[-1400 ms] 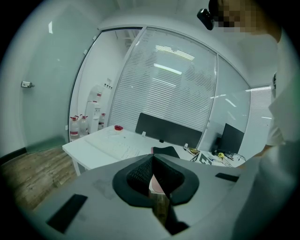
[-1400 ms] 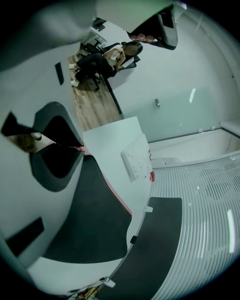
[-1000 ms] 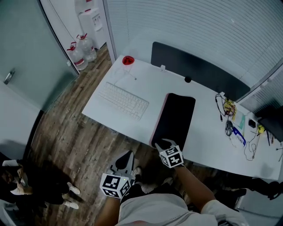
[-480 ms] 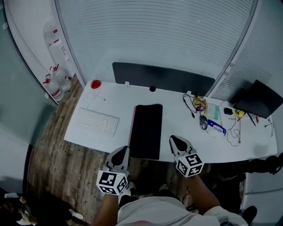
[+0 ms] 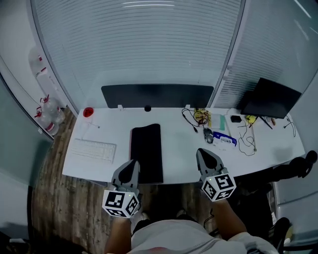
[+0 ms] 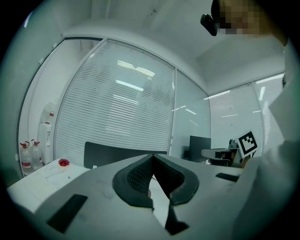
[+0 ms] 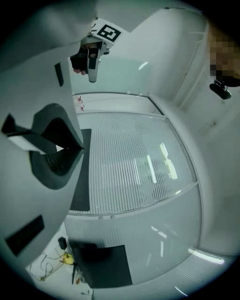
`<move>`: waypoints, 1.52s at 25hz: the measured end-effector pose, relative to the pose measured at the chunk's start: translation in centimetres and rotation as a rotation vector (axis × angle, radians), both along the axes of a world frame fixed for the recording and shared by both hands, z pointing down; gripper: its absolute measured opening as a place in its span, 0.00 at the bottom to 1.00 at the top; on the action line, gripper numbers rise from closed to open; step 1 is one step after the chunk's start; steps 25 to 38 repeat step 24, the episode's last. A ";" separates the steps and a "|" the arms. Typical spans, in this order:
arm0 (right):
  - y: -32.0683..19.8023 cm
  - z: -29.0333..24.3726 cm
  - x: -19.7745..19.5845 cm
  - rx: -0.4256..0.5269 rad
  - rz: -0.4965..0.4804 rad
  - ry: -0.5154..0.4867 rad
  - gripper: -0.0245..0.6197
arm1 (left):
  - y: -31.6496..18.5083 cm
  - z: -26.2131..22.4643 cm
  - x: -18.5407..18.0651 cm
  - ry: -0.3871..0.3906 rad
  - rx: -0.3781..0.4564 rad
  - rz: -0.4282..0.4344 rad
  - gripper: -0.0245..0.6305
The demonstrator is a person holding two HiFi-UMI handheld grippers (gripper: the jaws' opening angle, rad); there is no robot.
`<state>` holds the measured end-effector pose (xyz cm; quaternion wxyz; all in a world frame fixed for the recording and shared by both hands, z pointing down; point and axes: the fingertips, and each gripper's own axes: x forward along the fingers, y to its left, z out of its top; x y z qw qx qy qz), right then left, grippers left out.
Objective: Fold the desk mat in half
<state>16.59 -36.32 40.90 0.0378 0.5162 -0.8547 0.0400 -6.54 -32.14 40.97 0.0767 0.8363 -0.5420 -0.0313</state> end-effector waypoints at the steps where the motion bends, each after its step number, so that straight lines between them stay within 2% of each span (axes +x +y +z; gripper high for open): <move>1: 0.1 -0.1 0.2 0.006 0.007 0.003 0.12 | 0.0 -0.1 0.2 0.000 0.003 0.002 0.05; 9: 0.2 -0.9 0.1 0.021 0.005 0.021 0.12 | -0.2 -0.1 1.4 -0.002 0.007 0.019 0.06; 38: -0.6 -0.2 0.0 0.008 0.008 0.027 0.12 | -0.6 0.2 1.0 -0.012 -0.007 0.012 0.06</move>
